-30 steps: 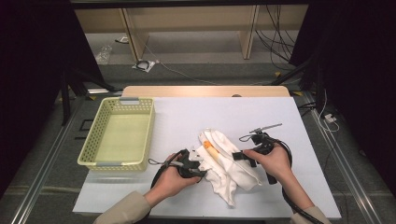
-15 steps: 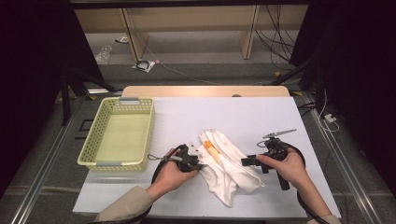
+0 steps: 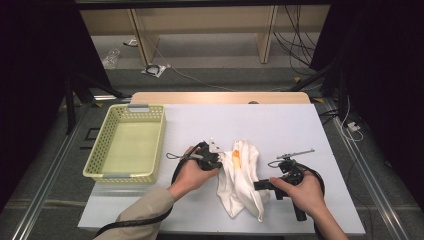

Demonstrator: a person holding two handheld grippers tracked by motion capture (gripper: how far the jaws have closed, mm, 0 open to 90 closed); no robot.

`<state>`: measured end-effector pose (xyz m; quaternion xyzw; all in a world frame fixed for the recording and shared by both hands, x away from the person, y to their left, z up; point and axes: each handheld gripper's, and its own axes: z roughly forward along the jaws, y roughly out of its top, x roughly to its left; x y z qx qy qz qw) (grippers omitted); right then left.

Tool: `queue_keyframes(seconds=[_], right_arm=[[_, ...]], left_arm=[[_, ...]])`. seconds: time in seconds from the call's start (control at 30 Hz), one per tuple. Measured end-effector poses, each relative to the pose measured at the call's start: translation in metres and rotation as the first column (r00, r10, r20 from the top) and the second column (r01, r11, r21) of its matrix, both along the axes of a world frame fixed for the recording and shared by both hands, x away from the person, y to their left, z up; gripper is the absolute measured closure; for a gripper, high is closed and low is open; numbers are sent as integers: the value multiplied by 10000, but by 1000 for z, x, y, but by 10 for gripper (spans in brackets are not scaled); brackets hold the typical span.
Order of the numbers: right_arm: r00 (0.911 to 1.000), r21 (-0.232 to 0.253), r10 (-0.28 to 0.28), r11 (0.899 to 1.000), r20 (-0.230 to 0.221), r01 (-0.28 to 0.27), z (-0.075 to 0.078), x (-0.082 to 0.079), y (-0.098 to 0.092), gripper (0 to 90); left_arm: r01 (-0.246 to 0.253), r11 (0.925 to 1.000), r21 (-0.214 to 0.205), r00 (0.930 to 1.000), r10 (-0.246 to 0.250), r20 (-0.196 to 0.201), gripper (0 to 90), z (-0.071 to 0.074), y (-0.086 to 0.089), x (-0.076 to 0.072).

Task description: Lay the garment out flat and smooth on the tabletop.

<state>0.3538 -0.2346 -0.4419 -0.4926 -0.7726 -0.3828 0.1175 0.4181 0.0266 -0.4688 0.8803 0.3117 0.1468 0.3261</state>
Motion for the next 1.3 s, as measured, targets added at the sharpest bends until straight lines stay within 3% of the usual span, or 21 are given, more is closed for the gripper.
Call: queue_keyframes(seconds=[0.1, 0.23, 0.3, 0.4, 0.47, 0.53, 0.63, 0.73, 0.8, 0.87, 0.97, 1.07, 1.2, 1.3], right_arm=[[9999, -158, -127, 9998, 110, 129, 2, -8, 0, 780], [9980, -461, -134, 9988, 612, 163, 3, -10, -5, 676], [9941, -496, -240, 9983, 1055, 294, 6, -9, -10, 619], [9783, -755, -402, 9955, 2031, 566, 13, -3, -17, 556], [9685, -1008, -294, 9933, 2473, 559, 15, 3, -19, 536], [9616, -1315, -246, 9893, 2732, 627, 16, 12, -20, 534], [9570, -1709, -312, 9817, 2885, 835, 11, 31, -21, 531], [9596, -2008, -280, 9758, 2800, 870, 5, 50, -19, 514], [9596, -2163, -191, 9728, 2808, 826, 2, 59, -16, 514], [9615, -2302, -180, 9695, 2742, 838, 0, 68, -13, 515], [9631, -2574, -91, 9629, 2689, 810, -4, 78, -8, 514], [9645, -2739, -46, 9585, 2639, 795, -9, 86, -4, 512], [9680, -3153, 27, 9457, 2509, 791, -20, 96, -1, 526], [9749, -3211, 77, 9448, 2225, 658, -28, 100, 2, 568]], left_arm=[[138, 9999, -3, 9997, -138, 185, 774, 0, -12, 1], [243, 9997, 25, 9989, -244, 407, 744, 0, -18, 1], [188, 9998, -28, 9988, -186, 457, 678, 1, -15, 0], [-91, 10000, 3, 9981, 91, 614, 505, 6, -7, -5], [-231, 9997, 5, 9985, 231, 502, 406, 10, -1, -11], [-171, 9998, -124, 9990, 176, 420, 390, 14, 4, -19], [310, 9986, -425, 9994, -314, -106, 384, 18, 7, -40], [1048, 9928, -574, 9917, -1086, -687, 416, 16, 3, -61], [1707, 9825, -742, 9762, -1788, -1224, 435, 12, -3, -76], [2251, 9714, -761, 9611, -2342, -1466, 445, 8, -10, -88], [2942, 9551, -354, 9468, -2963, -1254, 470, 1, -20, -98], [3186, 9475, 283, 9445, -3149, -936, 568, -5, -24, -101], [3197, 9458, 566, 9464, -3159, -672, 731, -6, -28, -105], [3240, 9440, 618, 9454, -3206, -589, 829, -6, -28, -106]])
